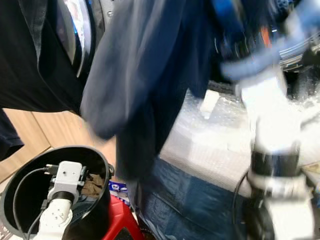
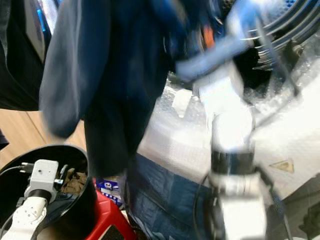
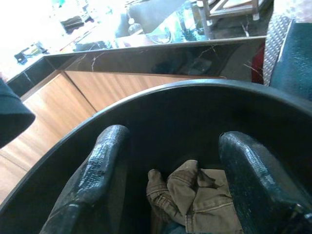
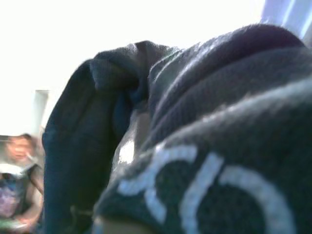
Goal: Clothes washing
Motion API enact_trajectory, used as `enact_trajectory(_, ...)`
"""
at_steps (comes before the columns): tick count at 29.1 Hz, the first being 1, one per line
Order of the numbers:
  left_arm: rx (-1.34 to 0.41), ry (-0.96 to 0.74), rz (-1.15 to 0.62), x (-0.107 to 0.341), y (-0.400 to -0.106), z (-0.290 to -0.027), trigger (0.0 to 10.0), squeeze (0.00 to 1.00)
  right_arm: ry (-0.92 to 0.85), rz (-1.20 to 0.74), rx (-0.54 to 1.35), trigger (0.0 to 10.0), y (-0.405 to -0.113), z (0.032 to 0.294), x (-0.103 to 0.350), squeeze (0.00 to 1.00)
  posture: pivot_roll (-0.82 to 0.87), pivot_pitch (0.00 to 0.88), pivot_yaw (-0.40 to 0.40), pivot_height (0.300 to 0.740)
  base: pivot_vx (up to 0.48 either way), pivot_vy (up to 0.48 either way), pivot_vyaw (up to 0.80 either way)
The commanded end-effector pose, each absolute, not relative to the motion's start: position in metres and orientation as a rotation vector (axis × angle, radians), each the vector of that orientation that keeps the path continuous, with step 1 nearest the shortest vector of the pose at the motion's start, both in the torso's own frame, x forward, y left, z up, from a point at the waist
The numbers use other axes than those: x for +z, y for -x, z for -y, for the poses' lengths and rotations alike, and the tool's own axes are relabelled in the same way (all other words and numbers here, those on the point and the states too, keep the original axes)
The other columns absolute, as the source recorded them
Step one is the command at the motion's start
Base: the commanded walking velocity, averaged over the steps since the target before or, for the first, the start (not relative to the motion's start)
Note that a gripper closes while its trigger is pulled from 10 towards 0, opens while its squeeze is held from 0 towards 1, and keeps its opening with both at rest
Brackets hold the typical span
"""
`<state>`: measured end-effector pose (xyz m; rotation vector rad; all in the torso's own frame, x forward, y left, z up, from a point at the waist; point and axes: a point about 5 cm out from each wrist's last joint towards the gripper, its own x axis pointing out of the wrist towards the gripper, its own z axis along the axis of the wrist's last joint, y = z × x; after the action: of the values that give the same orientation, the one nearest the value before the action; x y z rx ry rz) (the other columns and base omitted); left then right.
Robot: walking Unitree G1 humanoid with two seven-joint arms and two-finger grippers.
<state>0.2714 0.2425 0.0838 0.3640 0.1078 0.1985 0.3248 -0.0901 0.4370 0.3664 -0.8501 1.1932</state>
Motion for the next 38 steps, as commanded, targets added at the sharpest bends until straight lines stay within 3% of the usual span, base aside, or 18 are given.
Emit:
enact_trajectory(1, 0.199, -0.374, -0.103, 0.084, -0.272, -0.242, 10.0, 0.0, -0.337, 0.843, 1.121, 0.0, -0.333, 0.092, 0.439, 0.0, 0.07, 0.0, 0.021, 0.74, 0.0, 0.0, 0.0)
enact_trajectory(6, 0.226, -0.345, -0.1, 0.083, -0.273, -0.242, 10.0, 0.0, -0.264, 0.698, 0.793, 0.0, -0.372, 0.103, 0.452, 0.0, 0.07, 0.0, 0.007, 0.74, 0.0, 0.0, 0.0)
enact_trajectory(7, 0.227, -0.342, -0.096, 0.084, -0.274, -0.241, 10.0, 0.0, -0.247, 0.612, 0.625, 0.0, -0.384, 0.112, 0.452, 0.0, 0.08, 0.0, 0.003, 0.74, 0.0, 0.0, 0.0)
enact_trajectory(8, 0.227, -0.342, -0.096, 0.084, -0.274, -0.241, 10.0, 0.0, -0.247, 0.612, 0.625, 0.0, -0.384, 0.112, 0.452, 0.0, 0.08, 0.0, 0.003, 0.74, 0.0, 0.0, 0.0)
enact_trajectory(11, 0.231, -0.34, -0.09, 0.084, -0.274, -0.24, 10.0, 0.0, -0.201, 0.518, 0.31, 0.0, -0.397, 0.137, 0.455, 0.0, 0.08, 0.0, 0.002, 0.74, 0.0, 0.0, 0.0)
enact_trajectory(16, 0.239, -0.328, -0.064, 0.088, -0.277, -0.24, 10.0, 0.0, -0.081, 0.562, 0.049, 0.0, -0.392, 0.164, 0.473, 0.0, 0.09, 0.0, -0.01, 0.74, 0.0, 0.0, 0.0)
enact_trajectory(27, 0.252, -0.3, -0.031, 0.094, -0.286, -0.233, 10.0, 0.0, -0.089, 0.601, -0.215, 0.0, -0.386, 0.184, 0.486, 0.0, 0.12, 0.0, -0.022, 0.74, 0.0, 0.0, 0.0)
enact_trajectory(32, 0.25, -0.286, -0.007, 0.099, -0.29, -0.228, 10.0, 0.0, 0.059, 0.677, -0.388, 0.0, -0.377, 0.191, 0.498, 0.0, 0.13, 0.0, -0.035, 0.74, 0.0, 0.0, 0.0)
enact_trajectory(37, 0.238, -0.27, -0.028, 0.093, -0.288, -0.223, 10.0, 0.0, 0.043, 0.544, -0.198, 0.0, -0.398, 0.164, 0.465, 0.0, 0.12, 0.0, -0.038, 0.74, 0.0, 0.0, 0.0)
enact_trajectory(38, 0.229, -0.274, -0.033, 0.092, -0.288, -0.221, 10.0, 0.0, 0.102, 0.489, -0.127, 3.0, -0.404, 0.153, 0.453, 0.0, 0.12, 0.0, -0.038, 0.74, 0.0, 0.0, 0.0)
